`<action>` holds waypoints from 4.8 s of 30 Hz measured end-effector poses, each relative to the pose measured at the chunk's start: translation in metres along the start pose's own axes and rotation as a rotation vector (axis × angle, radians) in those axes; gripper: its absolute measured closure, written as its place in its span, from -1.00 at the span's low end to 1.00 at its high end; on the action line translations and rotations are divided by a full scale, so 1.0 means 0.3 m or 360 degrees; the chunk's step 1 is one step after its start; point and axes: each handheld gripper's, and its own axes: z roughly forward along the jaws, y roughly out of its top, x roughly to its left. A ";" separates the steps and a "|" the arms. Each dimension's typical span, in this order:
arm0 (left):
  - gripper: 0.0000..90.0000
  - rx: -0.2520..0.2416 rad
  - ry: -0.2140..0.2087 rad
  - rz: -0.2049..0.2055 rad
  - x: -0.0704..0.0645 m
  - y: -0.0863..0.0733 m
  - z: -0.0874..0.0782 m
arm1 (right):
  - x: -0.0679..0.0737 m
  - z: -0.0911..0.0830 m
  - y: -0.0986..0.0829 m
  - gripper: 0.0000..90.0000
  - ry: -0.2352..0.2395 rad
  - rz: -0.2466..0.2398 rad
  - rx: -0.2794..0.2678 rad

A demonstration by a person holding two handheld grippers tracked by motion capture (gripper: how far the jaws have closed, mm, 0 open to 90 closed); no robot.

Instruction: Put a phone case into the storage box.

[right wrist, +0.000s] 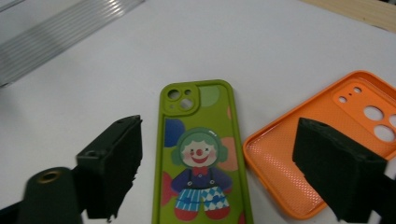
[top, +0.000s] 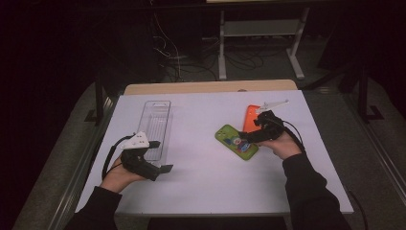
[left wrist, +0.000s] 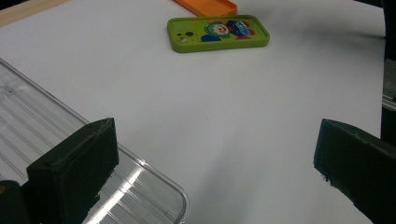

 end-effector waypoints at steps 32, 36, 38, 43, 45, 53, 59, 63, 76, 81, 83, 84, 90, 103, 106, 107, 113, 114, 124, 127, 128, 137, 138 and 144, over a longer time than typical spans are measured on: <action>-1.00 -0.0033 0.0002 -0.0022 0.007 -0.001 -0.010 | -0.101 0.244 0.087 0.96 -0.0124 0.0129 0.0318; -1.00 -0.0031 0.0004 -0.0023 0.007 -0.001 -0.010 | -0.097 0.261 0.086 0.96 -0.0133 0.0130 0.0356; -1.00 -0.0032 0.0008 -0.0023 0.006 -0.002 -0.008 | -0.099 0.271 0.085 0.96 -0.0151 0.0119 0.0373; -1.00 -0.0030 0.0010 -0.0013 0.005 -0.002 -0.007 | -0.095 0.290 0.082 0.96 -0.0175 0.0105 0.0416; -1.00 -0.0027 0.0009 -0.0009 0.006 -0.002 -0.007 | -0.095 0.293 0.082 0.96 -0.0177 0.0111 0.0418; -1.00 -0.0031 0.0014 -0.0016 0.003 -0.002 -0.008 | -0.096 0.282 0.078 0.97 -0.0190 0.0086 0.0458; -1.00 -0.0032 0.0016 -0.0016 0.003 -0.002 -0.009 | -0.096 0.262 0.066 0.97 -0.0243 0.0055 0.0501; -1.00 -0.0031 0.0018 -0.0015 0.002 -0.002 -0.008 | -0.107 0.244 0.052 0.97 -0.0253 0.0052 0.0509; -1.00 -0.0030 0.0021 -0.0015 -0.001 0.000 -0.008 | -0.170 0.172 -0.002 0.97 -0.0299 0.0077 0.0522; -1.00 -0.0028 0.0021 -0.0013 0.000 0.000 -0.008 | -0.192 0.152 -0.022 0.97 -0.0318 0.0096 0.0514; -1.00 -0.0028 0.0020 -0.0008 0.000 0.000 -0.007 | -0.196 0.148 -0.026 0.97 -0.0296 0.0096 0.0509; -1.00 -0.0029 0.0020 -0.0010 -0.001 0.000 -0.007 | -0.196 0.145 -0.027 0.97 -0.0293 0.0097 0.0498; -1.00 -0.0028 0.0021 -0.0007 -0.001 0.000 -0.005 | -0.181 0.100 -0.012 0.90 -0.0213 0.0110 0.0367; -1.00 -0.0018 0.0020 -0.0004 -0.002 -0.001 -0.003 | -0.177 0.012 0.004 0.14 -0.0138 0.0122 0.0243; -1.00 -0.0018 0.0020 -0.0002 -0.002 -0.001 -0.003 | -0.175 -0.006 0.002 -0.11 -0.0157 0.0131 0.0221; -1.00 -0.0025 0.0018 -0.0009 -0.002 -0.002 -0.004 | -0.169 -0.015 -0.001 -0.22 -0.0155 0.0136 0.0218; -1.00 -0.0010 0.0015 -0.0027 -0.005 -0.005 -0.003 | -0.126 -0.061 -0.060 -0.65 -0.0130 0.0113 0.0158; -1.00 0.0006 0.0015 -0.0004 -0.004 -0.004 -0.004 | -0.119 -0.066 -0.073 -0.71 -0.0127 0.0097 0.0147; -1.00 -0.0005 0.0015 -0.0015 -0.004 -0.009 -0.001 | -0.034 -0.116 -0.192 -1.00 -0.0120 0.0032 0.0021; -1.00 -0.0009 0.0014 -0.0012 -0.001 -0.010 -0.002 | -0.011 -0.124 -0.229 -1.00 -0.0102 0.0039 0.0013; -1.00 -0.0009 0.0014 -0.0012 -0.001 -0.010 -0.002 | -0.011 -0.124 -0.229 -1.00 -0.0102 0.0039 0.0013; -1.00 -0.0020 -0.0002 -0.0025 0.027 0.006 0.003 | 0.063 -0.126 -0.314 -1.00 -0.0024 0.0002 0.0054; -1.00 -0.0024 -0.0006 -0.0030 0.030 0.007 0.004 | 0.069 -0.126 -0.317 -1.00 -0.0020 0.0000 0.0057; -1.00 0.0008 -0.0009 -0.0020 0.038 0.006 0.018 | 0.091 -0.124 -0.325 -1.00 0.0003 -0.0017 0.0079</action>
